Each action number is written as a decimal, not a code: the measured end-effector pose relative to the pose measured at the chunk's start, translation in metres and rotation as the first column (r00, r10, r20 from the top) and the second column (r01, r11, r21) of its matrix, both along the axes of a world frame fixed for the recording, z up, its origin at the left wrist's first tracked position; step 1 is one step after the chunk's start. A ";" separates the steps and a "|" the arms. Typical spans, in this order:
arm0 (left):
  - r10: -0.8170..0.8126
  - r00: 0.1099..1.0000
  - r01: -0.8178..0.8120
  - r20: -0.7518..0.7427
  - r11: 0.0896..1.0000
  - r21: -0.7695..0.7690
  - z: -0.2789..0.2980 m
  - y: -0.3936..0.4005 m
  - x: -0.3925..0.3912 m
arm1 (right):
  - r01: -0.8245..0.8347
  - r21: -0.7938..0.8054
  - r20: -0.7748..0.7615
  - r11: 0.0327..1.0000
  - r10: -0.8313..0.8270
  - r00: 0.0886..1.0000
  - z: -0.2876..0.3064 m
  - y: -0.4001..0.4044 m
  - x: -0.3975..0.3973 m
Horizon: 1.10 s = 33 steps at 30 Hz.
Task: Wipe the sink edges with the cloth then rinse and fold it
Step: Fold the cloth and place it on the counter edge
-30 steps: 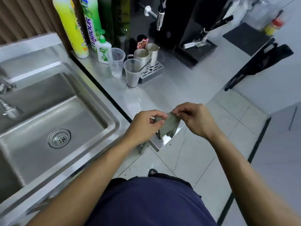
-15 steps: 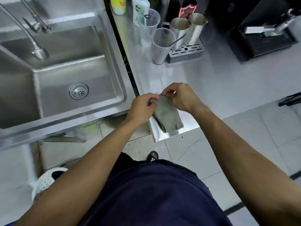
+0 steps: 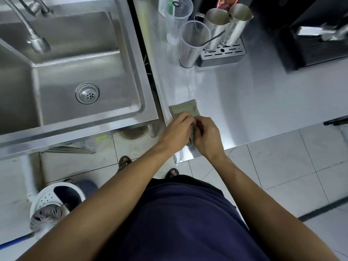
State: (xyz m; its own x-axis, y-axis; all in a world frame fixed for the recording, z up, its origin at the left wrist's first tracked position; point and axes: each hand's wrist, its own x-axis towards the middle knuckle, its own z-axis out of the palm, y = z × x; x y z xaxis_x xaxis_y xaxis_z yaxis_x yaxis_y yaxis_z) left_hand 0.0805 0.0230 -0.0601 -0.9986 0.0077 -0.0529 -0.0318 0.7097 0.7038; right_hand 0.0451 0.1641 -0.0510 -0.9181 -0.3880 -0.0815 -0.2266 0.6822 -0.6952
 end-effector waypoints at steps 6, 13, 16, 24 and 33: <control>-0.086 0.992 0.081 -0.087 0.995 -0.065 -0.027 -0.017 0.008 | -0.056 0.065 -0.090 0.996 0.061 0.994 -0.023 0.005 0.016; -0.097 0.992 0.091 -0.074 0.992 -0.088 -0.015 -0.027 0.009 | -0.075 0.173 -0.202 0.982 0.110 0.973 -0.026 0.012 0.015; -0.156 0.985 0.146 -0.069 0.981 -0.132 -0.013 -0.030 0.007 | -0.095 0.223 -0.249 0.970 0.151 0.957 -0.024 0.012 0.016; -0.350 0.930 0.365 0.109 0.859 -0.359 -0.028 -0.055 0.031 | -0.345 0.432 -0.163 0.833 0.449 0.879 -0.036 0.044 0.044; -0.201 0.969 0.239 0.143 0.909 -0.342 -0.027 -0.029 0.030 | -0.286 0.447 -0.126 0.848 0.376 0.918 -0.031 0.032 0.046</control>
State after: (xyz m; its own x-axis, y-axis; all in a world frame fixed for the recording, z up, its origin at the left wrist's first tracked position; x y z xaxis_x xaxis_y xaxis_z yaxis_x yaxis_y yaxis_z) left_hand 0.1108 -0.0059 -0.0876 -0.9625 0.1885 -0.1949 0.0957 0.9086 0.4066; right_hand 0.0915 0.1960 -0.0823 -0.7545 -0.6433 -0.1300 -0.5937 0.7535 -0.2825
